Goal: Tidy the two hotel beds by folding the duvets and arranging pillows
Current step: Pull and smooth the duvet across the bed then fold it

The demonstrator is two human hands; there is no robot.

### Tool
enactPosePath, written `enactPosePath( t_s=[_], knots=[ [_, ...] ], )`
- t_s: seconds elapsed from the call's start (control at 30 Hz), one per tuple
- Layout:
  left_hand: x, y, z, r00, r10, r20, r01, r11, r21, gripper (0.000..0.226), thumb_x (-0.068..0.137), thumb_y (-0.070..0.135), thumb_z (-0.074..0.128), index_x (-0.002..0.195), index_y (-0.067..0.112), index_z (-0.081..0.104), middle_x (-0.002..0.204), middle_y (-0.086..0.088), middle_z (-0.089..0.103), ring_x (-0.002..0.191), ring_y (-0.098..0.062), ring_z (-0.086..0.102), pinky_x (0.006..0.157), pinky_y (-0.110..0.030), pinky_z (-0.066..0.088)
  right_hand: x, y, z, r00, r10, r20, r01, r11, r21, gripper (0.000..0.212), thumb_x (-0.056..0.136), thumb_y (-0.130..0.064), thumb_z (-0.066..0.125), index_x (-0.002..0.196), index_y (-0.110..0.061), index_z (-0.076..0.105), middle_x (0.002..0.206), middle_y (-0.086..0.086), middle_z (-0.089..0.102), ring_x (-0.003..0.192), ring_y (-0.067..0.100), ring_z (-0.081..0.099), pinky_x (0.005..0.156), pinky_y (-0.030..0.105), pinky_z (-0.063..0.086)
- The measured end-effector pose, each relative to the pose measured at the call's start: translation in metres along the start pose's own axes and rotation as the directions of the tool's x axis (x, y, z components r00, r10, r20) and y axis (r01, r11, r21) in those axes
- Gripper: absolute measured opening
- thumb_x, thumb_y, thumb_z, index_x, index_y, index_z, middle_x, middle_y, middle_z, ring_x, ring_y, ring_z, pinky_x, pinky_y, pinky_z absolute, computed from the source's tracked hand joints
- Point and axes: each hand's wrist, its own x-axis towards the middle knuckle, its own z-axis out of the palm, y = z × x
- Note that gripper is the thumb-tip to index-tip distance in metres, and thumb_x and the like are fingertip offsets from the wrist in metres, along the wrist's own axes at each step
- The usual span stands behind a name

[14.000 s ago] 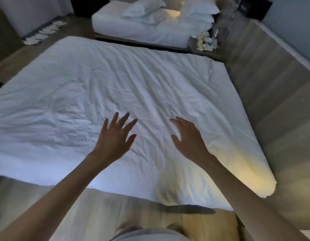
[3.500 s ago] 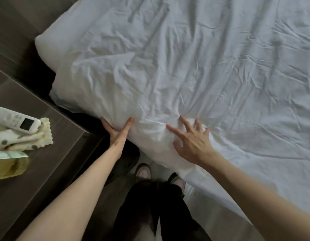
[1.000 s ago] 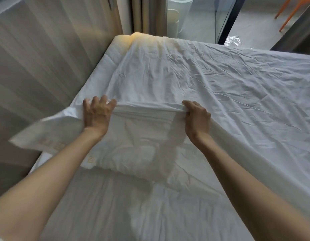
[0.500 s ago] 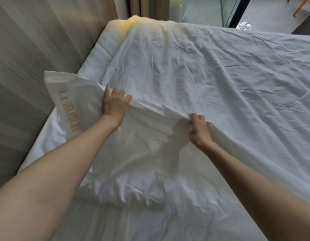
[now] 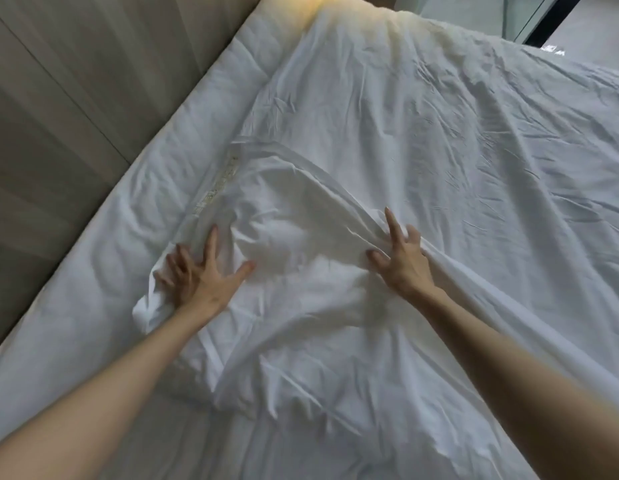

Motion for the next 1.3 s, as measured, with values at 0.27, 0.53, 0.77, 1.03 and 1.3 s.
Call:
enactPosePath(
  t_s=[0.27,0.53,0.77,1.03,1.3],
  knots=[
    [0.013,0.01,-0.014,0.961,0.022,-0.275,-0.052,0.993,-0.102,0.042,0.096,0.049,0.046,0.111,0.01,0.053,0.114,-0.023,0.063,0.103,-0.043,0.059,0.079,-0.041,0.04,0.007,-0.017,-0.003,0.944,0.064,-0.325,-0.046,0.997,0.062,0.033,0.094,-0.044,0.053,0.097,-0.011,0.056,0.101,0.018,0.053,0.094,0.037,0.055,0.073,0.035,0.033],
    [0.062,0.03,-0.035,0.959,0.075,-0.272,-0.08,0.997,-0.007,0.019,0.1,0.032,0.045,0.097,0.014,0.052,0.111,-0.021,0.063,0.105,-0.038,0.056,0.093,-0.042,0.033,0.043,-0.018,-0.032,0.967,0.104,-0.231,-0.096,0.994,0.047,0.029,0.099,-0.028,0.047,0.118,-0.008,0.053,0.122,0.024,0.046,0.105,0.04,0.053,0.088,0.037,0.037],
    [0.044,0.038,0.004,0.878,0.317,-0.359,-0.279,0.948,0.154,0.058,0.095,0.011,0.046,0.149,0.024,0.029,0.154,-0.008,0.028,0.143,-0.027,0.023,0.116,-0.051,0.007,0.018,0.019,0.008,0.967,-0.256,-0.004,0.251,0.946,0.203,0.089,0.085,0.013,0.044,0.152,-0.036,0.014,0.16,-0.006,-0.015,0.142,0.023,0.028,0.096,0.035,0.045],
    [-0.064,0.091,0.083,0.635,0.772,0.012,-0.74,0.604,0.295,0.055,0.093,0.041,0.028,0.147,0.033,0.035,0.158,0.001,0.027,0.146,-0.024,0.022,0.115,-0.053,0.004,-0.063,0.027,0.051,0.931,-0.356,-0.08,0.345,0.93,-0.127,0.055,0.098,-0.018,0.042,0.151,-0.019,0.028,0.159,0.003,0.024,0.148,0.026,0.019,0.119,0.05,0.009],
    [0.0,0.02,0.059,0.87,0.493,-0.008,-0.424,0.755,0.5,0.053,0.101,0.045,0.022,0.152,0.036,0.02,0.162,0.005,0.01,0.149,-0.019,0.009,0.116,-0.048,-0.001,-0.116,0.131,0.024,0.986,0.123,0.113,-0.071,0.921,-0.383,0.058,0.095,-0.065,0.016,0.142,-0.057,-0.016,0.154,-0.014,-0.032,0.144,0.019,-0.029,0.111,0.06,-0.018]
  ],
)
